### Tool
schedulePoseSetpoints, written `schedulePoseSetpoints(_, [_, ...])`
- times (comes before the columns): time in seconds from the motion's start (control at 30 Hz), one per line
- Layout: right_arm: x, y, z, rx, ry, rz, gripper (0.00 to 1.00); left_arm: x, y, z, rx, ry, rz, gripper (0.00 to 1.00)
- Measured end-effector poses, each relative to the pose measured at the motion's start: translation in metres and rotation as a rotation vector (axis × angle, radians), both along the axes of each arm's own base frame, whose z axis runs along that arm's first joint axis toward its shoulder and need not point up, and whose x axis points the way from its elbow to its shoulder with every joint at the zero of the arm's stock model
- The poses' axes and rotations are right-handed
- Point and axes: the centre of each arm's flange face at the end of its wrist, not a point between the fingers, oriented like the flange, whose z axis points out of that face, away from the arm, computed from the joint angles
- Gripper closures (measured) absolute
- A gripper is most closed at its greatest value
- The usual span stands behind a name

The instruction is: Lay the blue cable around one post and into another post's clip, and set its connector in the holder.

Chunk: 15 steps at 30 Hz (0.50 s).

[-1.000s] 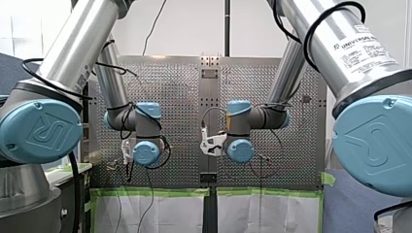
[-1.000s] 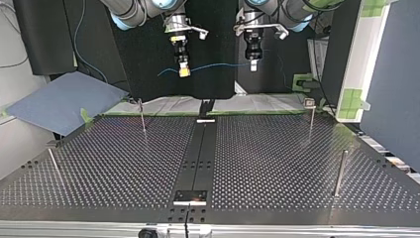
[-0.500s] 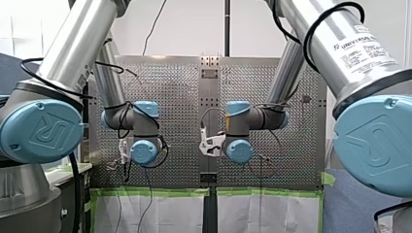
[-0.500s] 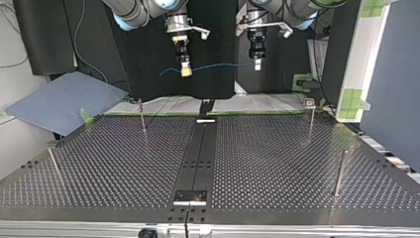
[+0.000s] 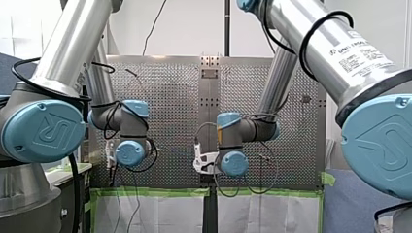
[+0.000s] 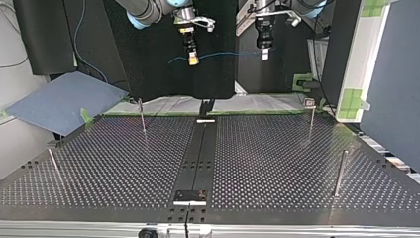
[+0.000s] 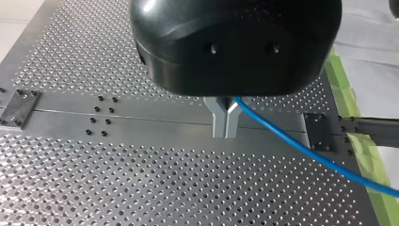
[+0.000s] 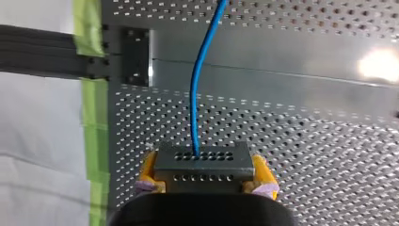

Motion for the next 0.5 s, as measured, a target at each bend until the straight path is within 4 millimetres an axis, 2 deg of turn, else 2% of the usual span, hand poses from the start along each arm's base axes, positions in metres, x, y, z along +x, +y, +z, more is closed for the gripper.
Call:
schedulePoseSetpoints(0.27, [-0.007, 0.006, -0.006, 0.048, 0.056, 0.000, 1.00, 0.000, 0.000, 0.002, -0.004, -0.003, 0.000, 1.00])
schedulePoseSetpoints(0.5, [-0.021, 0.009, 0.002, 0.087, 0.048, 0.000, 1.00, 0.008, -0.006, 0.018, -0.051, -0.029, -0.010, 1.00])
